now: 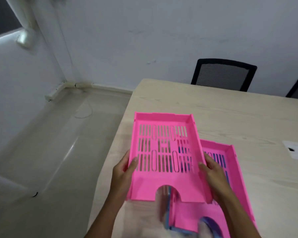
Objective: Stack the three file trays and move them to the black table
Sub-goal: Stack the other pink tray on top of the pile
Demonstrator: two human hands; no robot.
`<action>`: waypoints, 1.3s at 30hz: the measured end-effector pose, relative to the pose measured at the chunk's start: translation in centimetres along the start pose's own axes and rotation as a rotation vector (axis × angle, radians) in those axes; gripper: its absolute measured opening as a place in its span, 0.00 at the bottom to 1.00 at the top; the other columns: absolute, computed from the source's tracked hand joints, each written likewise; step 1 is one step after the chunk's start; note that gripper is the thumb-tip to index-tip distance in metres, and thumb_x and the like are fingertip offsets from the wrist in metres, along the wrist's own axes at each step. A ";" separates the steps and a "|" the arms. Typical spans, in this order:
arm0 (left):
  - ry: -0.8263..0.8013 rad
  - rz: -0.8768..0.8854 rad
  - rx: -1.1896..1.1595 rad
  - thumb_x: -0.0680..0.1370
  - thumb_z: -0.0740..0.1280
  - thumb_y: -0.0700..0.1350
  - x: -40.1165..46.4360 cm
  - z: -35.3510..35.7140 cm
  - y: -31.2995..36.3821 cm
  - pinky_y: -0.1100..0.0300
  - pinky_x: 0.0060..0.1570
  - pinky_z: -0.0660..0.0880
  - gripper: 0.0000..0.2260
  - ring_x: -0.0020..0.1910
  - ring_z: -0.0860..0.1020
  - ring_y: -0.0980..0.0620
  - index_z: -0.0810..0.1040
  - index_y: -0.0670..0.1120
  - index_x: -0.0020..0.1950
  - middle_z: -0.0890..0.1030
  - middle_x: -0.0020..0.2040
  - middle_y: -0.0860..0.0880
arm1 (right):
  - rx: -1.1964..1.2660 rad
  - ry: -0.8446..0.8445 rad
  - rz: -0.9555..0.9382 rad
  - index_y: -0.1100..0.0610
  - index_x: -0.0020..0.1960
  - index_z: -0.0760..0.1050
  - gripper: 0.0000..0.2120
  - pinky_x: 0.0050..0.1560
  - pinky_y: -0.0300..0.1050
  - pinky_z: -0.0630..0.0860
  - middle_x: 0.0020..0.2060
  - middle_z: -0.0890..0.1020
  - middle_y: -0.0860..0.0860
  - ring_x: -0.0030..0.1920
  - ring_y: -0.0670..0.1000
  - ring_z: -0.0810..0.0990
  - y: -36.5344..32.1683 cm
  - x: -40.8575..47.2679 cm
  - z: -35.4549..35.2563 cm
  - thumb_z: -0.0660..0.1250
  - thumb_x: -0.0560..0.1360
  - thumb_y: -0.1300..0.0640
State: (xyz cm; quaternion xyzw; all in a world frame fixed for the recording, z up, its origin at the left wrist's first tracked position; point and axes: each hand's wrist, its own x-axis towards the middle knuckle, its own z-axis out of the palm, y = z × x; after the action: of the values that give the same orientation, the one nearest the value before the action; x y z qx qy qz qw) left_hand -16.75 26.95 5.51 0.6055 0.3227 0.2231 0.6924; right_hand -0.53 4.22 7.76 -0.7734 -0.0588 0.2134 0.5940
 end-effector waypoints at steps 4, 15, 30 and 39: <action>-0.214 -0.056 0.056 0.72 0.71 0.54 -2.1 5.2 -1.3 0.65 0.52 0.78 0.26 0.57 0.81 0.63 0.69 0.61 0.69 0.81 0.60 0.64 | 0.075 0.113 0.010 0.40 0.56 0.83 0.20 0.34 0.34 0.80 0.46 0.88 0.37 0.38 0.39 0.86 1.4 -1.4 -6.4 0.63 0.81 0.65; -0.309 -0.063 0.212 0.72 0.71 0.50 -5.7 12.3 -3.7 0.64 0.51 0.76 0.22 0.54 0.82 0.63 0.67 0.57 0.63 0.81 0.55 0.69 | 0.092 0.218 0.098 0.35 0.47 0.86 0.20 0.32 0.36 0.81 0.44 0.89 0.41 0.37 0.41 0.87 4.6 -5.0 -14.1 0.66 0.80 0.61; -0.146 -0.166 0.236 0.77 0.69 0.52 -4.7 13.0 -3.5 0.39 0.66 0.73 0.19 0.67 0.76 0.45 0.70 0.52 0.66 0.77 0.68 0.46 | 0.064 0.266 0.118 0.45 0.50 0.85 0.09 0.41 0.41 0.79 0.45 0.89 0.43 0.46 0.46 0.87 6.6 -2.6 -15.4 0.68 0.79 0.56; -0.310 -0.533 -0.028 0.73 0.67 0.60 -2.2 13.9 -3.2 0.37 0.61 0.76 0.29 0.54 0.84 0.38 0.74 0.45 0.69 0.85 0.58 0.39 | 0.386 -0.112 0.396 0.58 0.63 0.80 0.22 0.49 0.58 0.84 0.53 0.87 0.62 0.49 0.63 0.87 7.4 0.6 -15.3 0.65 0.78 0.43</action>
State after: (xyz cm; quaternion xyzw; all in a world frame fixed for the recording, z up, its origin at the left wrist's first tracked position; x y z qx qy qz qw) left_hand -8.55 15.23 3.56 0.5169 0.3577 -0.0572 0.7757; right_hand 4.91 -11.40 3.74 -0.6293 0.1025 0.3751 0.6729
